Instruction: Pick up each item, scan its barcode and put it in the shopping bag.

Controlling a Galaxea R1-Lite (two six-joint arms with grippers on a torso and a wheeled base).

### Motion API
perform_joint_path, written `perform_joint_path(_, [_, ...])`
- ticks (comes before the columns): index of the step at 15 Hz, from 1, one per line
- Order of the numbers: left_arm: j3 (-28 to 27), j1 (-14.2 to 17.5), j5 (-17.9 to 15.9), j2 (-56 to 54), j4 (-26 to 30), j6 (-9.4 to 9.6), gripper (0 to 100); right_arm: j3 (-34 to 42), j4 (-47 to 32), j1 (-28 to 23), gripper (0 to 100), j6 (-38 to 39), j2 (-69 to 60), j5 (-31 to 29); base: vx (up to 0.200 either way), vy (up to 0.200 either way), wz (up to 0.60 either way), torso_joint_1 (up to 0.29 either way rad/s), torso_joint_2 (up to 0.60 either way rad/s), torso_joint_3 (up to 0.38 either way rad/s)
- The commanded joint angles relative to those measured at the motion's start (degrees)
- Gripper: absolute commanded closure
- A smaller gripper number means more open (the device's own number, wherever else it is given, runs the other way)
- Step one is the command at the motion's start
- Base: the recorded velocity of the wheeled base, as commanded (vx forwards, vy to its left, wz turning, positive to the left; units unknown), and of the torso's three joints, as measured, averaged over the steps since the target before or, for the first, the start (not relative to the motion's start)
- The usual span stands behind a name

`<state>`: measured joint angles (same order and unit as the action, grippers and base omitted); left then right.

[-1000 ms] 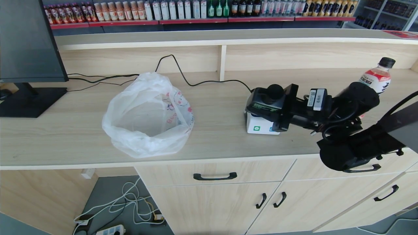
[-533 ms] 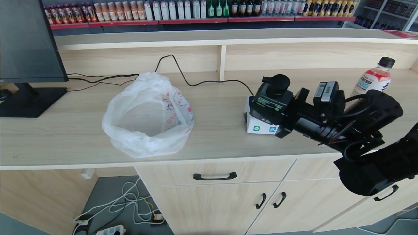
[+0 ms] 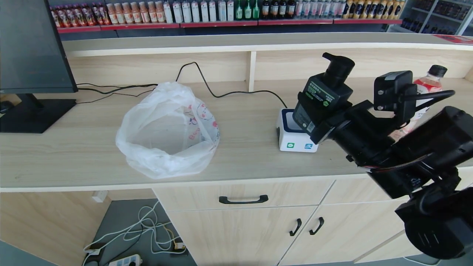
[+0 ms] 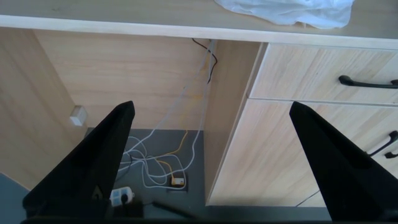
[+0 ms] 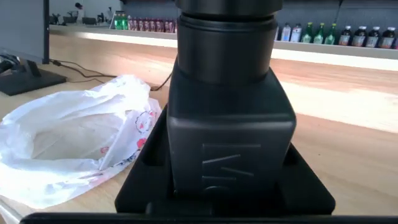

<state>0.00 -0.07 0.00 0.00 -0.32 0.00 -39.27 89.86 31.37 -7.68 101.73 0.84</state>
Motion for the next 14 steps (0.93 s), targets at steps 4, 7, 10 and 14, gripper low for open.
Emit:
perform_joint_path(4, [0.0,0.0,0.0,0.1,0.0,-0.09,0,3.1,0.1,2.5,100,1.5,-3.5,-1.2,0.0,0.0,0.0,0.0,0.0,0.0])
perform_joint_path(7, [0.0,0.0,0.0,0.1,0.0,0.0,0,3.8,0.1,1.9,100,1.4,-3.8,-1.3,-0.067,0.0,0.0,0.001,0.0,0.001])
perform_joint_path(10, [0.0,0.0,0.0,0.1,0.0,0.0,0,1.4,0.1,-0.7,100,1.3,-4.3,-1.3,-0.2,0.0,0.0,-0.001,0.0,0.004])
perform_joint_path(14, [0.0,0.0,0.0,0.0,-0.1,-0.09,0,3.8,0.1,-1.2,100,1.4,-5.5,-1.3,-0.05,0.0,0.0,0.002,0.0,0.001])
